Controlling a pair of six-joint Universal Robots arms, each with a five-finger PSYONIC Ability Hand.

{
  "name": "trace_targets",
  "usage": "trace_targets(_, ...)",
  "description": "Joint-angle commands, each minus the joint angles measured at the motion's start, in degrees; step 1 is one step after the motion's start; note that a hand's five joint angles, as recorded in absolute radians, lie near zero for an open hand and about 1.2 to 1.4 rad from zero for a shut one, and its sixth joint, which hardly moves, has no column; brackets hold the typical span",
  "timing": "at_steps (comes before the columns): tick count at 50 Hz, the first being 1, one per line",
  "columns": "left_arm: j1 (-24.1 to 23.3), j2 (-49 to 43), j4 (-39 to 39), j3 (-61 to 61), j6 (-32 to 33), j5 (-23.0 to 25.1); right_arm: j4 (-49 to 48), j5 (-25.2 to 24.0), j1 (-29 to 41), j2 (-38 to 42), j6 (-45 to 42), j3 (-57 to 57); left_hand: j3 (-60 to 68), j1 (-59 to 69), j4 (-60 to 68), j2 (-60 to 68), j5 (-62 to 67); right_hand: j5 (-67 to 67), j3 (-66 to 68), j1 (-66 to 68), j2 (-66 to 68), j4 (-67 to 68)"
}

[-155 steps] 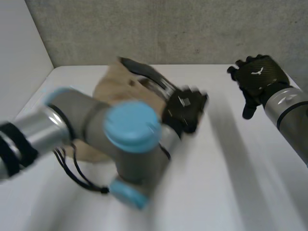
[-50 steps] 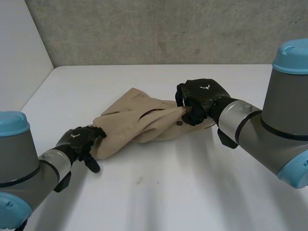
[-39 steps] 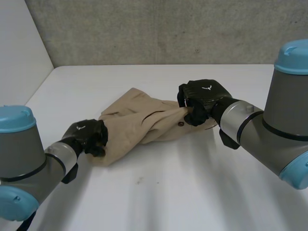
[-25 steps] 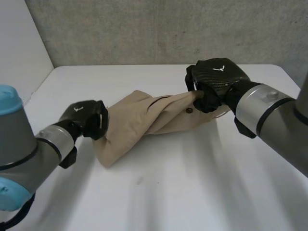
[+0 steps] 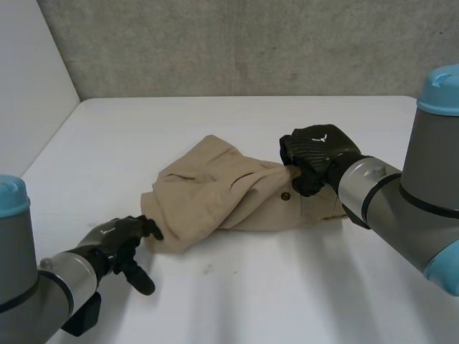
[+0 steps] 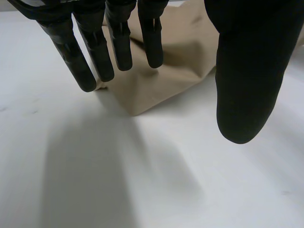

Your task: Fold the shorts.

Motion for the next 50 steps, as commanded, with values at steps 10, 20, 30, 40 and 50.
trace_targets(10,-3.43,-10.19,9.95,3.17,-2.52,-8.09,-0.41,0.06,1.40,-0.88,2.84,0.09,-2.39,-3.05,-1.62,-2.13,-1.34,14.25,12.56,23.70,12.40,12.24)
trace_targets(20,-7.03,-17.92,11.36,10.73,-5.93,-11.42,-0.32,0.15,3.86,-2.99,4.34,0.09,-6.09,-6.75,-5.32,-5.83,-5.04,14.25,12.56,23.70,12.40,12.24)
trace_targets(30,-9.58,-23.29,12.86,17.41,-9.37,-17.93,-0.32,0.24,5.01,-4.05,5.30,0.01,-5.42,-6.08,-4.65,-5.16,-4.37,14.25,12.56,23.70,12.40,12.24)
trace_targets(40,-11.17,-29.53,14.61,25.94,-9.28,-19.95,-0.15,0.15,4.39,-4.05,6.80,-0.35,-5.25,-5.92,-4.48,-5.00,-4.21,14.25,12.56,23.70,12.40,12.24)
trace_targets(50,-11.25,-32.26,19.80,30.16,-8.32,-22.24,-0.15,0.06,4.21,-5.01,6.97,-0.52,11.72,11.05,12.49,11.97,12.76,14.25,12.56,23.70,12.40,12.24)
